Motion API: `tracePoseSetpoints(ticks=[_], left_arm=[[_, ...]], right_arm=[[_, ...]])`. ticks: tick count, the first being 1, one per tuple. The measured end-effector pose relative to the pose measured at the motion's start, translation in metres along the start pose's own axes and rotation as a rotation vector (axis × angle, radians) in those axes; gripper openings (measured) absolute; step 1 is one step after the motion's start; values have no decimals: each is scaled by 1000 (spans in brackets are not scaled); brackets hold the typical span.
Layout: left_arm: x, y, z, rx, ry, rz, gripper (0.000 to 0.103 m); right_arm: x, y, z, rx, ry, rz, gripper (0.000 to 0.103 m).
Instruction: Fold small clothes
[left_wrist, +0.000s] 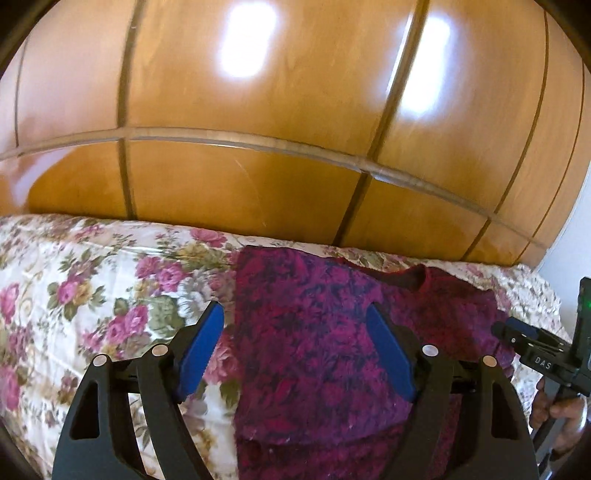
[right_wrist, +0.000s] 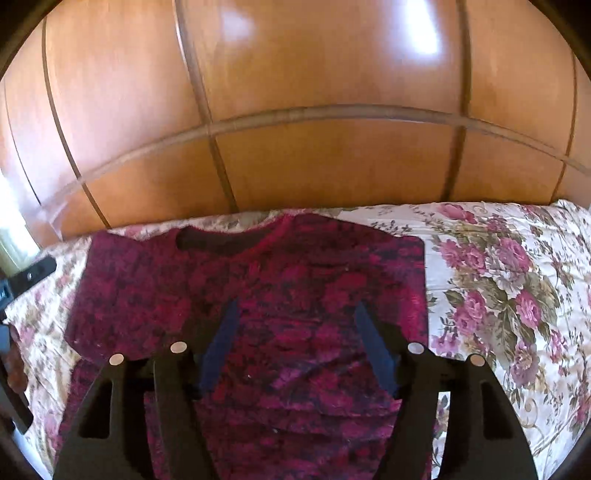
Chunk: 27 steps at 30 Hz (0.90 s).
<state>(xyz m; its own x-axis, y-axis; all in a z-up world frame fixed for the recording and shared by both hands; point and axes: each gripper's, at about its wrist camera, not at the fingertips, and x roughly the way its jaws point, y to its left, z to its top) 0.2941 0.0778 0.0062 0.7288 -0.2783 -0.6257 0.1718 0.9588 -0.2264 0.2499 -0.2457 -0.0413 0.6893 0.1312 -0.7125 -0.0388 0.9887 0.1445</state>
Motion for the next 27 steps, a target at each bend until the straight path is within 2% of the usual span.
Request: tracePoseSetpoints(ticks=[2,5,7,13,14,16,19,23,24,27], left_arm=[[8,-7,0,18,11,20,78],[27,-13,0,33,52,42,78],[38,-12,1,22,76,50,72],[75,5,-3,-56,170,123,71],[83,7,-6,-56,196,155,71],[93,15,-13,-105,245,144,71],[83,22,-16,-166,221,134,71],[57,20,-20,-168,177,167,72],[49,20,-21,-169,165,165,72],[29,19,-25,-162,141,182,72]], right_arm=[[2,0,0,3,3,1,75],[14,-7,0,16,34,-26,76],[21,-12,-1,14,57,-32,74],[40,-18,-6,-16,124,-93,72],[46,-19,-9,-27,133,-106,72],[51,-19,-11,-36,136,-124,72],[46,-17,-11,-27,128,-128,73],[33,-21,-13,-3,109,-96,76],[27,-22,-14,2,96,-87,81],[11,-26,-17,39,58,-90,84]])
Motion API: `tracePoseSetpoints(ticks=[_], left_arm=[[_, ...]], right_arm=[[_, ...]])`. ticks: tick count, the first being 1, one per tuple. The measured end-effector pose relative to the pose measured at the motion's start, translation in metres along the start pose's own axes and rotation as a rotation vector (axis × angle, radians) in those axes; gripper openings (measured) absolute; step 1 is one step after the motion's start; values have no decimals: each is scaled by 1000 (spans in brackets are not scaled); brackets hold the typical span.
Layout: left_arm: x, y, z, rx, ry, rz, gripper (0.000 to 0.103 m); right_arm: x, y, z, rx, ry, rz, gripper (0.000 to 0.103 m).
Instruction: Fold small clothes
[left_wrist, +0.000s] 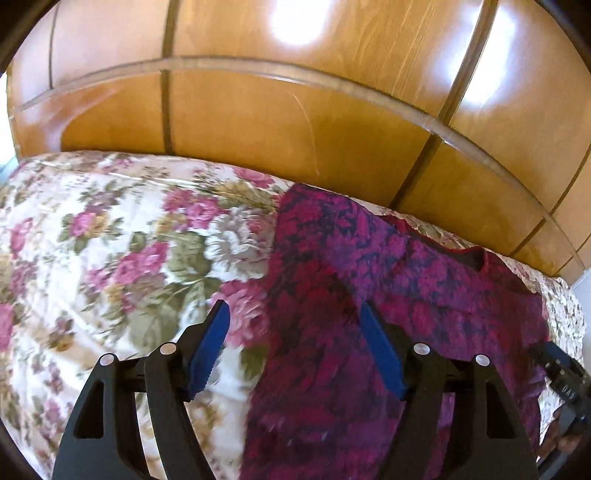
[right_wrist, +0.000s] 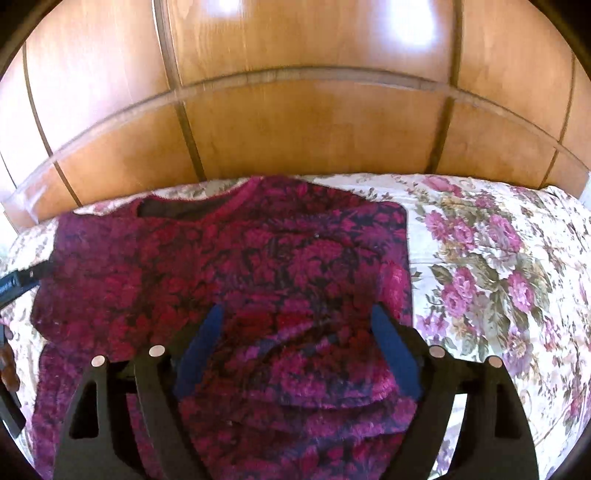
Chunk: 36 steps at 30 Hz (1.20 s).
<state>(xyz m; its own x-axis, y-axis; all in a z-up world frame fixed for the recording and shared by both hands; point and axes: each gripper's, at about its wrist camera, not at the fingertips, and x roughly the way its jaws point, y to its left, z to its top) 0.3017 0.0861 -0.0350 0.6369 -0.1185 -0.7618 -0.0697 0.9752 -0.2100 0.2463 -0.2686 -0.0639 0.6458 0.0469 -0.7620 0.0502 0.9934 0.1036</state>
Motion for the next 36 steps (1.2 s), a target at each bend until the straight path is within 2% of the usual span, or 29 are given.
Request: tracePoseSetpoints(ticks=[3,8,9,10,12,13,15,16,17,19,21,24,25,27,30,32,33,34,36], left_arm=[[-15,6,-6,-3,-19,5,72],[-39,6,-26,18,-37,-3,72],[-37,6,-28,17,-23,-9,72],[-35,5,-33,5,7,-22,72],[-34,3,-40,-11,35,-54,72],[-35,2,-44,-21,41,-70,72],[-34,1,-50,-54,61,-102,71],[-33,0,-51,-68,69,-120,68],[-29,-2,-51,-77,84,-127,64],[-16,-5,-47,-79,114,-92,54],[-4,0,-44,-117,138,-77,54],[3,1,-49,-132,158,-69,58],[2,-1,-52,-117,150,-61,63],[-7,-2,-59,-103,137,-57,64],[-31,-2,-64,-70,65,-34,64],[-51,-4,-60,-25,-11,-33,64],[-61,-7,-56,-5,-40,-35,64],[-67,-10,-54,16,-66,-36,64],[-76,-15,-46,56,-97,-59,64]], right_arm=[[-9,-17,-4,81,-7,21,84],[-7,-38,-15,163,42,38,78],[-1,-40,-18,175,71,58,68],[1,-39,-21,178,84,74,52],[-3,-32,-21,151,65,78,40],[-5,-30,-20,144,59,76,29],[-14,-28,-16,144,39,96,17],[-19,-26,-14,137,24,100,15],[-23,-24,-12,130,12,98,15],[-32,-23,-7,121,-14,100,13],[-33,-24,-6,110,-22,58,12],[-11,-27,-16,96,40,-19,11],[0,-29,-22,99,60,-41,11],[4,-33,-29,126,58,-40,12],[-2,-34,-29,131,44,-42,13],[-12,-35,-28,128,28,-31,18],[-19,-35,-29,129,16,-26,32],[-23,-36,-27,131,3,-21,56],[-38,-32,-24,115,-44,-8,59]])
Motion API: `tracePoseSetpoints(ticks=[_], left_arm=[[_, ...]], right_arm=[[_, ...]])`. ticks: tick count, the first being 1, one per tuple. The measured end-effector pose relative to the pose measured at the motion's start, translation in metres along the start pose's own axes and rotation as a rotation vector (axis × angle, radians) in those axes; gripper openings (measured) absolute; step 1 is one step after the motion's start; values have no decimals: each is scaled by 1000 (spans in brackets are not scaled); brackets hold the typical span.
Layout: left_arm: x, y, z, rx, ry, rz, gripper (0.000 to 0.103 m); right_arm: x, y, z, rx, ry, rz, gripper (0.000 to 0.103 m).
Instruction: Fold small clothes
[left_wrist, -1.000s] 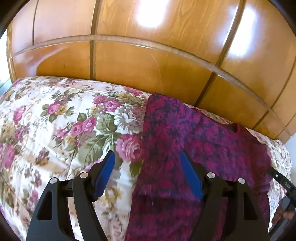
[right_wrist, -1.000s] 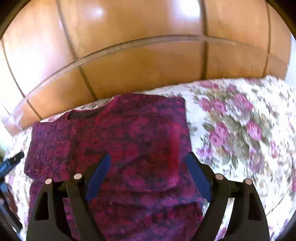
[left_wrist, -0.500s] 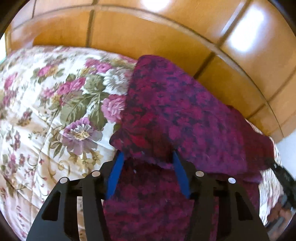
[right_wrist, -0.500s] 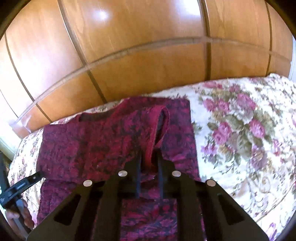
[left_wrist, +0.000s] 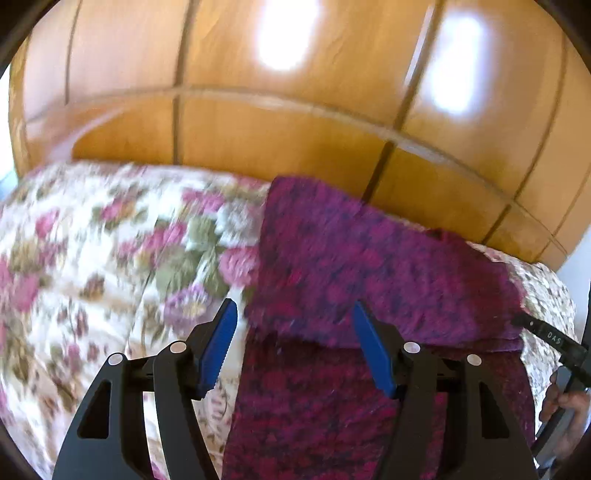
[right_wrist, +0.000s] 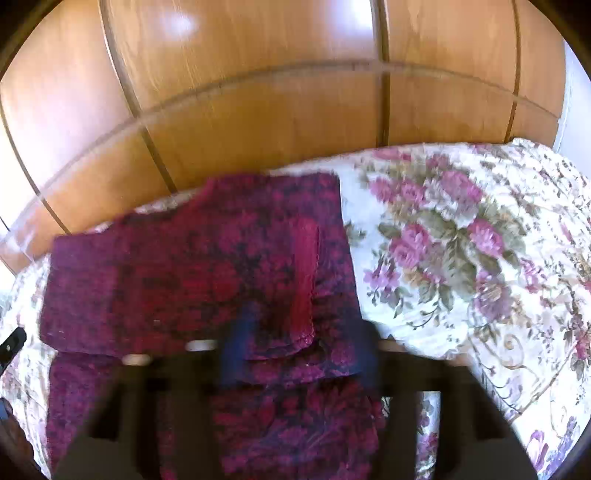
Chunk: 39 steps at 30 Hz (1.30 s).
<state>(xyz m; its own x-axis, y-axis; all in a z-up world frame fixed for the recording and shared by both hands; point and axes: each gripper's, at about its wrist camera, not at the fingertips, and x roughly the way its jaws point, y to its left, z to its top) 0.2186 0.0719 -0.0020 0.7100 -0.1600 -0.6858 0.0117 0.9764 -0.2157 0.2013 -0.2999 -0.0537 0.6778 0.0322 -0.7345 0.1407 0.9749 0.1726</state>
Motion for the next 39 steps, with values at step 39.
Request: tracePoseSetpoints(ticks=[39], left_arm=[[-51,47,-122,0,253,-138,60]], right_arm=[[-69,-26,-151,-139,323,212,91]])
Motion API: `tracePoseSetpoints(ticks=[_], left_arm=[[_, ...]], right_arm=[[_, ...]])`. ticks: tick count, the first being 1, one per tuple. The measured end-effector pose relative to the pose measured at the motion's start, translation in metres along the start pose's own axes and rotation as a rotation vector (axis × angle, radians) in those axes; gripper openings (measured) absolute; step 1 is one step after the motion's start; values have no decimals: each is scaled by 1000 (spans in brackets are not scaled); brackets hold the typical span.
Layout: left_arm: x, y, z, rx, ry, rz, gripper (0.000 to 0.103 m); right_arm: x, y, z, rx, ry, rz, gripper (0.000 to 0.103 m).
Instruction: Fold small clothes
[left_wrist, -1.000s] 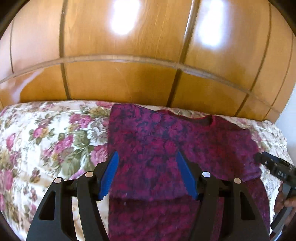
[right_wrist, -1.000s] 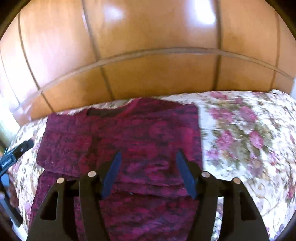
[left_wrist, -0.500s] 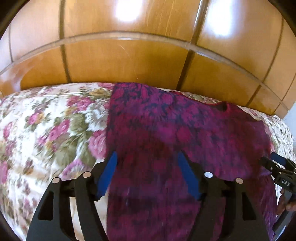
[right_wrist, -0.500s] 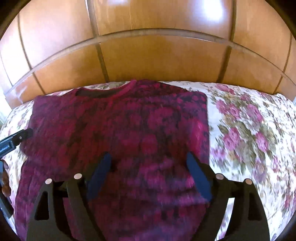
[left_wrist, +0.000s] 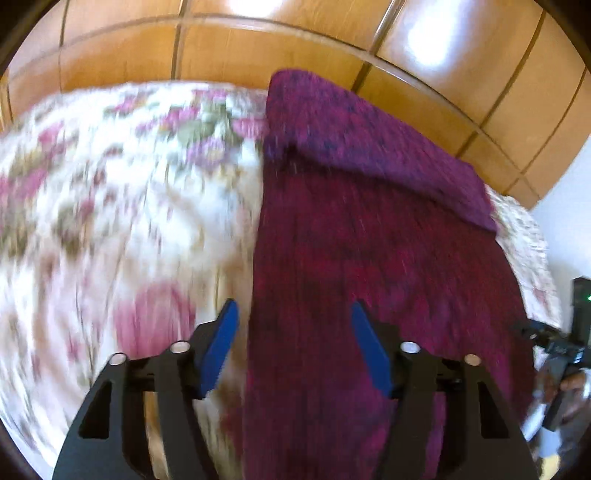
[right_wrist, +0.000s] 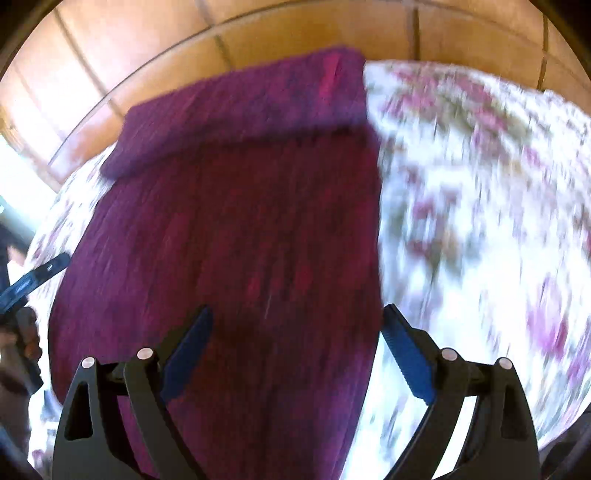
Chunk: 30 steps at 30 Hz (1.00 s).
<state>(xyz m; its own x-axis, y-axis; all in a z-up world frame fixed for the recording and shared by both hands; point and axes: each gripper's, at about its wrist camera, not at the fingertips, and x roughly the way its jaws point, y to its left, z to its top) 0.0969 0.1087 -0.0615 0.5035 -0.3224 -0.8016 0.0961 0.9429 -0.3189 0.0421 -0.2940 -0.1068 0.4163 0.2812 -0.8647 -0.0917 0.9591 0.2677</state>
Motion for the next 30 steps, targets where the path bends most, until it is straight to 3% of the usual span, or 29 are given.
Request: tracePoseSetpoints(ticks=[2,7,8,10,13,21,26,30], left_arm=[[-10,2,-21,-8,23,-23,53],[-31,-1,-65,-31,58,-73,52],[-36,-2,-75,-35,60,-84,51],[-41,-4,-82,-30,68,-83,28],[-49,-2,-83,-44,51,-104,16],[-79,-13,-25,-91,-79,-317,14],[-59,-21,16,-113,-84,-368,14],[-22,-16,58,-185,-49,-348,14]], right_arm=[[-9,5,-19,-14,19,20,87],[-26,8,-56,-22,83,60,56],[-27,8,-62,-23,105,74,53],[-27,8,-70,-23,133,96,42],[-32,6,-68,-11,131,131,22],[-59,8,-31,86,-42,239,17],[-58,-2,2,187,-117,275,17],[-33,-9,43,281,-136,241,17]])
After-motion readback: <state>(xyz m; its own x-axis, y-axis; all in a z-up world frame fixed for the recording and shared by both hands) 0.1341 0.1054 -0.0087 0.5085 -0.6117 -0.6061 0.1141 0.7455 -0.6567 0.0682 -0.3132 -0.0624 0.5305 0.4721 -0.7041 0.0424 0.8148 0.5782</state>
